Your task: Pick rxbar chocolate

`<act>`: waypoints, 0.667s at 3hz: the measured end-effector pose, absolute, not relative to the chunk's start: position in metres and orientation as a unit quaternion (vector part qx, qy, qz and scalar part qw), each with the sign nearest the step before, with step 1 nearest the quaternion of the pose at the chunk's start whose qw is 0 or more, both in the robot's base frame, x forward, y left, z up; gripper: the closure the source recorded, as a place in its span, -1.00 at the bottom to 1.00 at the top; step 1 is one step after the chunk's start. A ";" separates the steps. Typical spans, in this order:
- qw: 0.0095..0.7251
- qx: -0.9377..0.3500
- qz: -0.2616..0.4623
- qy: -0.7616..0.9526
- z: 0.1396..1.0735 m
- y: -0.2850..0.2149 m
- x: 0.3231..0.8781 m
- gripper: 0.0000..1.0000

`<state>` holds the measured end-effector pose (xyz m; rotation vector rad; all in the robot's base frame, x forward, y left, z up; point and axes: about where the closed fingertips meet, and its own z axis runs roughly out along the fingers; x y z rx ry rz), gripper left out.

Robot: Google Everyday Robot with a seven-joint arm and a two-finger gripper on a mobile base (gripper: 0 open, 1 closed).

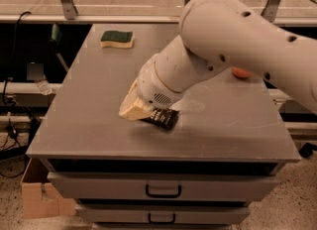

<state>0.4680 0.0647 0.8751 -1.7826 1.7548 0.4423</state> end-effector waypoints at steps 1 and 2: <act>0.313 -0.657 0.148 0.669 0.882 0.042 0.481 -0.76; 0.311 -0.650 0.141 0.679 0.877 0.031 0.494 -1.00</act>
Offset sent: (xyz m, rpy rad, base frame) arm 0.0439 -0.0498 -0.0088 -0.0196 -0.0230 -0.1084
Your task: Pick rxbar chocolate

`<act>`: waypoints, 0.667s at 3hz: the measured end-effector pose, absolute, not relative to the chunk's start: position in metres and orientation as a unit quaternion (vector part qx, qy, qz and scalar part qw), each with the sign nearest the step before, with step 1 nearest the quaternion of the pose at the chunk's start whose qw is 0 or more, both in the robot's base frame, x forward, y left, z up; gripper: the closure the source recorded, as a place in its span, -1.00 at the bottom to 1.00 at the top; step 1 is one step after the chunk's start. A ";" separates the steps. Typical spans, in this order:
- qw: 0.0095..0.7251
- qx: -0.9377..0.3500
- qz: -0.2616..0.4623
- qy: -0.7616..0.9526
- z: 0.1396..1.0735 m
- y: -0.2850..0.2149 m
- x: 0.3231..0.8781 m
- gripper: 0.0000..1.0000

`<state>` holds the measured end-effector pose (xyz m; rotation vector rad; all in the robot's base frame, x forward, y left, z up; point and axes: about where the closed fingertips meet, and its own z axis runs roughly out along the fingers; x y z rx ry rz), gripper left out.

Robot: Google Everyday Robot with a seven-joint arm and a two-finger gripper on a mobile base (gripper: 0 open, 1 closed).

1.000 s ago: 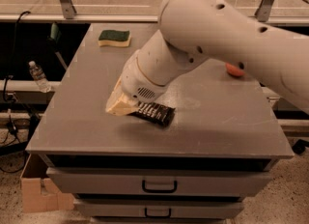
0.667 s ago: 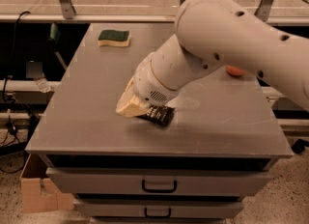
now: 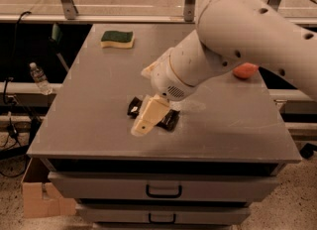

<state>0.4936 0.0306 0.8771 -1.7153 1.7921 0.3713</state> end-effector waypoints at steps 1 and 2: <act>0.301 -0.638 0.143 0.694 0.859 0.023 0.503 -1.00; 0.298 -0.623 0.146 0.709 0.843 0.015 0.509 -1.00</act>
Offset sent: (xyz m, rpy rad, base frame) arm 0.0259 -0.0294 -0.0572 0.0095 0.0827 -0.1297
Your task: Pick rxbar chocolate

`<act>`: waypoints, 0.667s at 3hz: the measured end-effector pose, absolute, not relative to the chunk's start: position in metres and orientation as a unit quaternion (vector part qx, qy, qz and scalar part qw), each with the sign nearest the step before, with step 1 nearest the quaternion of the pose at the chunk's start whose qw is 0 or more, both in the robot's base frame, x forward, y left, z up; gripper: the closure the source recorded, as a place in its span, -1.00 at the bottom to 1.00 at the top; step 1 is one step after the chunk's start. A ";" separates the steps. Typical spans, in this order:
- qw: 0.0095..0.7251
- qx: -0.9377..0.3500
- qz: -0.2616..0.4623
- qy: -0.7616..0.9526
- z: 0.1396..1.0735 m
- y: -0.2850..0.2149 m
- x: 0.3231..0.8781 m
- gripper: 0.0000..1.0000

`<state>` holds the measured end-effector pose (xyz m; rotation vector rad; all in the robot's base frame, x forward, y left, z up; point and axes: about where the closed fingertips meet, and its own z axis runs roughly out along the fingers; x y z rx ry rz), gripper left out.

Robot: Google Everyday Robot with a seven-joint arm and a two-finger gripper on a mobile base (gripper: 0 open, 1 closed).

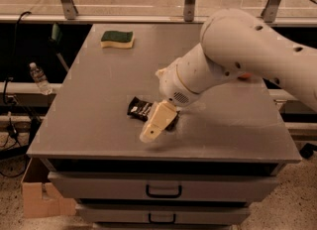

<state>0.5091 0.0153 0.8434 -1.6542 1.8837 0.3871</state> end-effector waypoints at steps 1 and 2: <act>0.296 -0.608 0.146 0.722 0.832 0.008 0.514 -0.71; 0.297 -0.600 0.149 0.728 0.827 0.005 0.519 -0.22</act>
Offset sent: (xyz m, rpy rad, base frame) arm 0.0168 -0.0164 -0.0242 0.0226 0.0364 -0.0788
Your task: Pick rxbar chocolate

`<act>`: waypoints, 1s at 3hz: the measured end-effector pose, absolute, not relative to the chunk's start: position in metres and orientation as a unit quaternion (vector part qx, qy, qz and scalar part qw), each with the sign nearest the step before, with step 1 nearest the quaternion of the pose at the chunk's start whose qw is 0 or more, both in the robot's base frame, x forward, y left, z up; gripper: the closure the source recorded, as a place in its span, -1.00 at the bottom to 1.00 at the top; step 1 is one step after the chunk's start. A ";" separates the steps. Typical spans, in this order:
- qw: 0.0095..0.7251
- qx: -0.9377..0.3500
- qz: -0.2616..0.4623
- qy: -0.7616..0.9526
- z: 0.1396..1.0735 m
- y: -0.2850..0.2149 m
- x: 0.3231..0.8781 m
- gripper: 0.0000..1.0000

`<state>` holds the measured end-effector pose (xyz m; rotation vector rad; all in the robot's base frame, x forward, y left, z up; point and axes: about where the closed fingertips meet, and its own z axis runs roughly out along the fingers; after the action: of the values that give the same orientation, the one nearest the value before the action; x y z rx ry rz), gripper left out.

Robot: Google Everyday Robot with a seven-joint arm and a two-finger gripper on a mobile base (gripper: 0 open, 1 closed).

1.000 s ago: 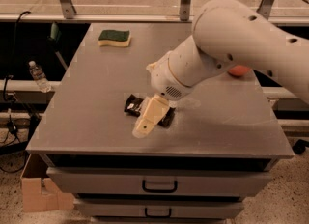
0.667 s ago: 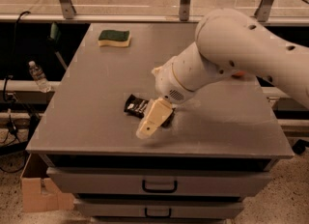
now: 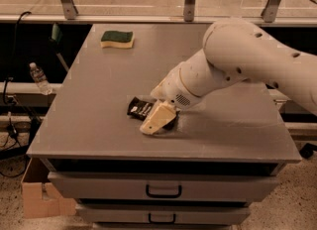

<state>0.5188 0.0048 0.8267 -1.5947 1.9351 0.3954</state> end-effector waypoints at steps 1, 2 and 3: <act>0.300 -0.597 0.155 0.728 0.827 0.007 0.522 0.22; 0.301 -0.597 0.156 0.727 0.829 0.007 0.522 0.69; 0.301 -0.597 0.156 0.727 0.829 0.007 0.522 1.00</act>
Offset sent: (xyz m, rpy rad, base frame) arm 0.0043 0.0296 0.0017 0.0651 0.0207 0.0600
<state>0.5217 0.0069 0.8294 -1.5842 1.9298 0.4131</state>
